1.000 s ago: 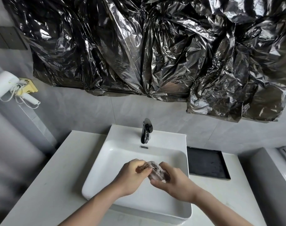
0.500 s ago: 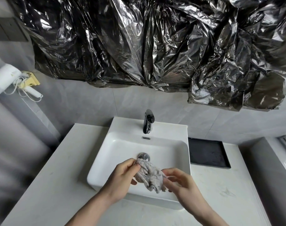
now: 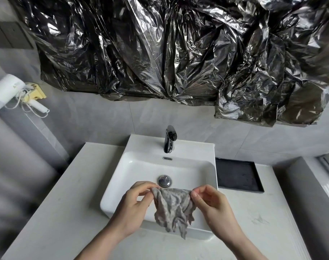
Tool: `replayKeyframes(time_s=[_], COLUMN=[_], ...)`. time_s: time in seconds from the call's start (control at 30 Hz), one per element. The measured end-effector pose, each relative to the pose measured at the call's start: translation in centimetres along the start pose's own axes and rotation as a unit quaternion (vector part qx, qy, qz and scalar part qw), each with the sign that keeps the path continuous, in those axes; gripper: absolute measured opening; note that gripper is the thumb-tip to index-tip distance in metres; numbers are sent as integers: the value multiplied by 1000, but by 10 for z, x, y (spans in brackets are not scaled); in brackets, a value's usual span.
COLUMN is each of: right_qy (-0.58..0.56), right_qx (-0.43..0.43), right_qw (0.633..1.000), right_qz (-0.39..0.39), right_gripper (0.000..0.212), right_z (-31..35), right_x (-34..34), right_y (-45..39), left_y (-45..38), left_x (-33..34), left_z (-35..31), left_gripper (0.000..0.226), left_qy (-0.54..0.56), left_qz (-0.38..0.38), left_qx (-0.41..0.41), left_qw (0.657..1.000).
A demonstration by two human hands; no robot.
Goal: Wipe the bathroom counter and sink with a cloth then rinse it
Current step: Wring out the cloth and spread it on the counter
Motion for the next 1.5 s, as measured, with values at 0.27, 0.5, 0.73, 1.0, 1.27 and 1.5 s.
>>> replayKeyframes(time_s=[0.27, 0.5, 0.73, 1.0, 1.27, 1.5], right_qy=[-43, -44, -157, -94, 95, 239], right_qx=[-39, -43, -6, 14, 42, 9], right_qw=[998, 998, 987, 995, 995, 969], right_qz=[5, 26, 24, -37, 10, 67], right_gripper=[24, 11, 24, 17, 32, 33], right_z=[36, 45, 34, 20, 5, 7], right_x=[-1, 4, 14, -9, 8, 36], right_y=[-1, -11, -18, -5, 10, 29], left_y=[-4, 10, 21, 16, 18, 26], left_x=[-16, -15, 55, 12, 9, 11], left_z=[18, -17, -43, -36, -59, -60], left_gripper=[41, 37, 29, 11, 17, 9], left_qy=[27, -68, -155, -49, -59, -34], left_qz=[-45, -100, 101, -11, 13, 104], left_qx=[-43, 4, 70, 73, 101, 70], left_qw=[998, 993, 980, 996, 993, 992])
Point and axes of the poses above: each hand's wrist, its own y-axis away from the middle knuckle, its own x-axis out of the palm, z = x × y, the point moved 9 cm from there along -y, towards the middle knuckle, and after that the axes turned 15 degrees about z, right-handed, at the moved point
